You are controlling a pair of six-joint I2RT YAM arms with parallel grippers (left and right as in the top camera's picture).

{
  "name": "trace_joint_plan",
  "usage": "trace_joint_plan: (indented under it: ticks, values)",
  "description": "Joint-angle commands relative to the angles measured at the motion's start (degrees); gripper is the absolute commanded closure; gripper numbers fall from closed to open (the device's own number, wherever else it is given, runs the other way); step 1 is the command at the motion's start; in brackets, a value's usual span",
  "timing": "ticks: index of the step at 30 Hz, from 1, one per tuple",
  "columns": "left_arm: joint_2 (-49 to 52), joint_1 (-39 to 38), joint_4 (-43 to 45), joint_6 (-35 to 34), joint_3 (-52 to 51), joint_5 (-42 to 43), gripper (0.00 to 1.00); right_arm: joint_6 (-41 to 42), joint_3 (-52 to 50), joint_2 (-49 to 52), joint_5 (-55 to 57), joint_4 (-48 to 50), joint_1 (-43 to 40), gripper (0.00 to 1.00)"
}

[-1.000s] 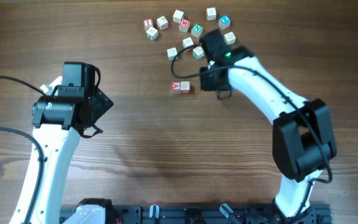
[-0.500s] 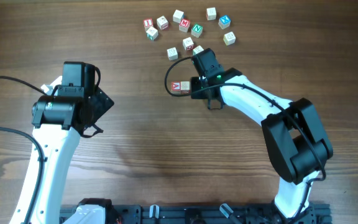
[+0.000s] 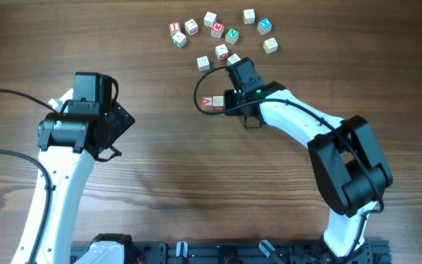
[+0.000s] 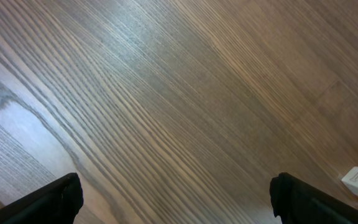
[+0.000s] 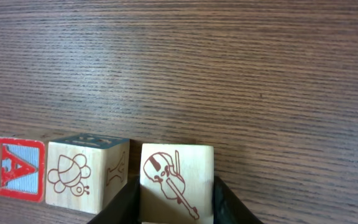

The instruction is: Form a horizontal line

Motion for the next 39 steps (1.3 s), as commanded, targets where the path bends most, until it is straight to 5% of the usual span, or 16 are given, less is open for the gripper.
trace_joint_plan:
  ticks: [1,10,21,31,39]
  values:
    - [-0.39,0.39,0.57,-0.52,-0.44,0.68,0.0,0.02,-0.24,0.11,-1.36,0.04,0.2,0.64]
    - [-0.39,0.39,0.63,-0.52,-0.44,0.68,0.0,1.49,0.09,0.09,-1.29,-0.52,0.2,0.44]
    - [-0.39,0.39,0.68,-0.52,-0.44,0.68,0.0,3.15,2.29,-8.09,-1.27,-7.8,0.13,0.36]
    - [-0.39,0.39,0.68,-0.52,-0.44,0.68,0.0,10.99,0.68,-9.2,2.6,-10.08,-5.46,0.86]
    - [-0.39,0.39,0.66,-0.52,-0.44,0.68,0.0,9.29,-6.97,-7.93,-1.38,3.06,-7.26,0.91]
